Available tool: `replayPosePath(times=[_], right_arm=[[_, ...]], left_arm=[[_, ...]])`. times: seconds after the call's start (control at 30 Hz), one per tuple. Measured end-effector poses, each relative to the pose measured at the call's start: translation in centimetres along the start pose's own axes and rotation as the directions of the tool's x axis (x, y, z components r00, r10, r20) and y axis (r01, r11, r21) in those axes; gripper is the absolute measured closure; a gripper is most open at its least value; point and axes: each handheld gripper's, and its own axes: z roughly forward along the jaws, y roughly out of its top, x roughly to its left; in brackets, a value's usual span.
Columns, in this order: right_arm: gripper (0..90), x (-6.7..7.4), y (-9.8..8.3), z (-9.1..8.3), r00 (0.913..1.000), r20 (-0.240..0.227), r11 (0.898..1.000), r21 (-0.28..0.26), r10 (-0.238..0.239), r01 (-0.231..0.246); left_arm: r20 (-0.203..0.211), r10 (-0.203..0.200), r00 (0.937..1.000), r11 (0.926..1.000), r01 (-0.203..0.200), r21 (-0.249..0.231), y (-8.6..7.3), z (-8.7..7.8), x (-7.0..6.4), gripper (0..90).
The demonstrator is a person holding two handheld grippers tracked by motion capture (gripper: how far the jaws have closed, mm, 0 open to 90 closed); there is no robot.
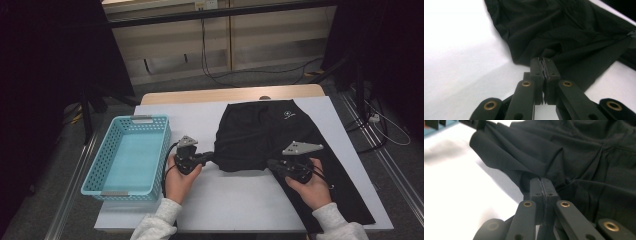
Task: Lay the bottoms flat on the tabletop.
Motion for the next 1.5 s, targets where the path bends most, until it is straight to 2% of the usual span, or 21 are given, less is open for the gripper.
replayPosePath(times=[0.07, 0.13, 0.2, 0.27, 0.37, 0.47, 0.57, 0.63, 0.7, 0.73, 0.8, 0.9, 1.03, 1.17, 1.23, 1.27, 1.3, 1.4, 1.5], right_arm=[[89.9, 0.2, 0.0, 0.3, 0.9997, 0.012, 1.0, 0.008, -0.02, 0.02], [89.6, 0.2, 0.0, 0.6, 0.9997, 0.011, 1.0, 0.019, -0.02, 0.02], [89.5, 0.2, -0.2, 0.8, 0.9998, 0.007, 0.999, 0.036, -0.019, 0.019], [89.5, 0.2, -0.4, 0.9, 0.9998, 0.004, 0.999, 0.043, -0.02, 0.02], [89.5, 0.2, -0.4, 0.8, 0.9998, 0.002, 0.999, 0.043, -0.022, 0.022], [89.5, 0.2, -0.4, 0.8, 0.9997, 0.002, 0.999, 0.041, -0.026, 0.026], [89.5, 0.3, -0.3, 0.6, 0.9996, -0.001, 0.999, 0.035, -0.027, 0.027], [89.8, 0.4, -0.2, 0.5, 0.9998, 0.001, 0.999, 0.028, -0.021, 0.021], [89.9, 0.4, -0.1, 0.3, 0.9998, 0.005, 1.0, 0.02, -0.018, 0.018], [89.9, 0.4, 0.0, 0.3, 0.9998, 0.003, 1.0, 0.015, -0.02, 0.02], [89.9, 0.4, 0.0, 0.3, 0.9998, 0.002, 1.0, 0.012, -0.021, 0.021], [90.0, 0.5, 0.1, 0.2, 0.9997, 0.004, 1.0, 0.005, -0.026, 0.026], [90.0, 0.7, 0.2, 0.1, 0.9996, 0.007, 1.0, 0.004, -0.028, 0.028], [90.0, 0.8, 0.5, -0.2, 0.9993, -0.011, 0.999, -0.004, -0.035, 0.034], [90.0, 0.8, 0.6, -0.5, 0.9997, -0.02, 1.0, -0.008, -0.009, 0.009], [90.0, 0.9, 0.7, -0.7, 0.9991, -0.041, 1.0, -0.019, 0.011, -0.012], [90.0, 1.0, 0.9, -0.8, 0.9983, -0.056, 0.999, -0.029, 0.016, -0.018], [90.0, 1.3, 1.3, -1.3, 0.9982, -0.061, 0.999, -0.041, 0.004, -0.006], [90.0, 1.2, 1.2, -1.3, 0.9981, -0.054, 0.998, -0.052, 0.031, -0.034]], left_arm=[[0.003, -0.003, 1.0, 0.9999, 0.003, 0.01, -0.2, 0.2, 0.1, 84.3], [0.012, -0.007, 0.9999, 0.9998, 0.007, 0.017, -0.4, 0.3, 0.1, 79.2], [0.039, -0.014, 0.9991, 0.9995, 0.013, 0.029, -0.6, 0.3, -0.1, 71.1], [0.062, -0.003, 0.9981, 0.9994, 0.001, 0.034, -0.7, 0.1, -0.5, 60.9], [0.078, 0.006, 0.997, 0.9993, -0.009, 0.037, -0.6, -0.2, -1.0, 46.5], [0.061, 0.038, 0.9974, 0.9976, -0.041, 0.056, -0.8, -0.1, -1.3, 39.0], [0.037, 0.048, 0.9982, 0.9965, -0.051, 0.066, -1.2, 0.3, -0.9, 36.2], [0.029, 0.043, 0.9986, 0.9964, -0.045, 0.072, -1.5, 0.6, -0.7, 38.1], [0.039, 0.033, 0.9987, 0.9955, -0.036, 0.087, -1.6, 0.9, -0.6, 42.2], [0.045, 0.035, 0.9983, 0.9939, -0.04, 0.103, -1.7, 1.1, -0.7, 43.9], [0.037, 0.058, 0.9976, 0.9927, -0.061, 0.104, -1.7, 1.2, -1.0, 48.6], [0.042, 0.058, 0.9974, 0.9904, -0.063, 0.123, -1.7, 1.2, -1.2, 59.8], [0.077, 0.034, 0.9964, 0.985, -0.047, 0.166, -1.5, 1.2, -1.5, 83.7], [0.101, 0.021, 0.9947, 0.993, -0.032, 0.113, -0.3, -0.2, -2.0, 88.0], [0.124, 0.018, 0.9922, 0.997, -0.027, 0.072, 0.6, -1.3, -2.2, 88.2], [0.133, 0.021, 0.9909, 0.998, -0.029, 0.057, 1.0, -1.8, -2.2, 88.3], [0.132, 0.023, 0.9909, 0.9989, -0.028, 0.037, 1.3, -2.3, -2.1, 88.2], [0.121, 0.01, 0.9926, 0.9999, -0.009, -0.01, 1.9, -3.1, -1.5, 88.3], [0.097, -0.008, 0.9953, 0.9997, 0.01, -0.023, 1.7, -2.6, -0.6, 88.3]])
